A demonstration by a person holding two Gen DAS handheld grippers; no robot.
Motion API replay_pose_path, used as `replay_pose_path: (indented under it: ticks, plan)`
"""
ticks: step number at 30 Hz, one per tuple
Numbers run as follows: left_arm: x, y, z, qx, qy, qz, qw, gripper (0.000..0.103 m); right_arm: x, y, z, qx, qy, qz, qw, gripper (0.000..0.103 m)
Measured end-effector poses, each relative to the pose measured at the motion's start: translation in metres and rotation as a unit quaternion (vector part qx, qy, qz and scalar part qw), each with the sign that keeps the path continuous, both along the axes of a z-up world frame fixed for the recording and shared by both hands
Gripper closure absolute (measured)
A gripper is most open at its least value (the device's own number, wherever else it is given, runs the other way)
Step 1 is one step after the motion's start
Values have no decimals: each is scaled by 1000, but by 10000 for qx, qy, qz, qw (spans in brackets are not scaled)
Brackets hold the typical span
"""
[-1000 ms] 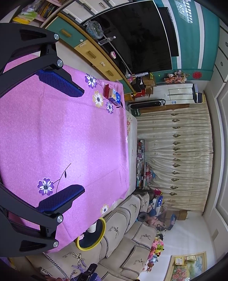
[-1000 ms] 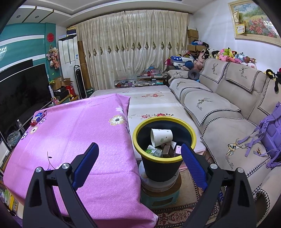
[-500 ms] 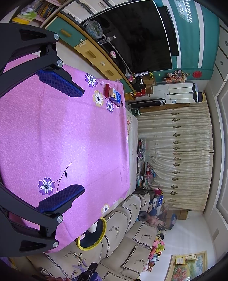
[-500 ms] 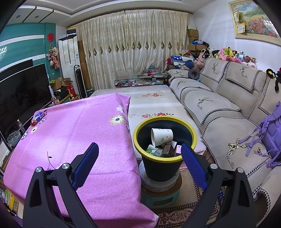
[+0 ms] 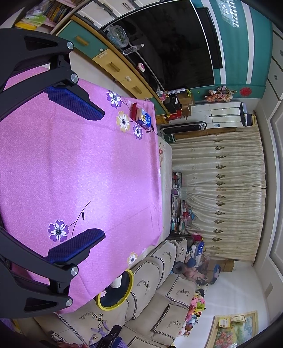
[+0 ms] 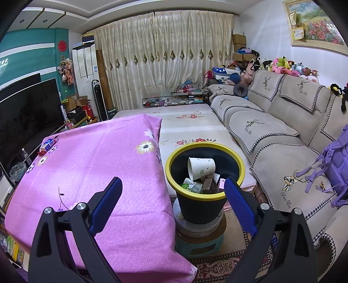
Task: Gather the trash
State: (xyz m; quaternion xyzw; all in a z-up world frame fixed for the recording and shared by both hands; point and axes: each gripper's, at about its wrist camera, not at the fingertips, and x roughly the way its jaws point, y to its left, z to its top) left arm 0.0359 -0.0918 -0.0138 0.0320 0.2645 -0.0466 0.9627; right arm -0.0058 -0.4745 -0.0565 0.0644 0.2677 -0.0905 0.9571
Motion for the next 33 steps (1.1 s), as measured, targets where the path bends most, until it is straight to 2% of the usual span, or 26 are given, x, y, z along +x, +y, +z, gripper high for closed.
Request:
replay_pose_path:
  ticks: [33]
  plan:
    - [1, -2, -3, 7, 41, -12, 10000, 5, 0, 1, -7, 19, 25, 5, 10000, 13]
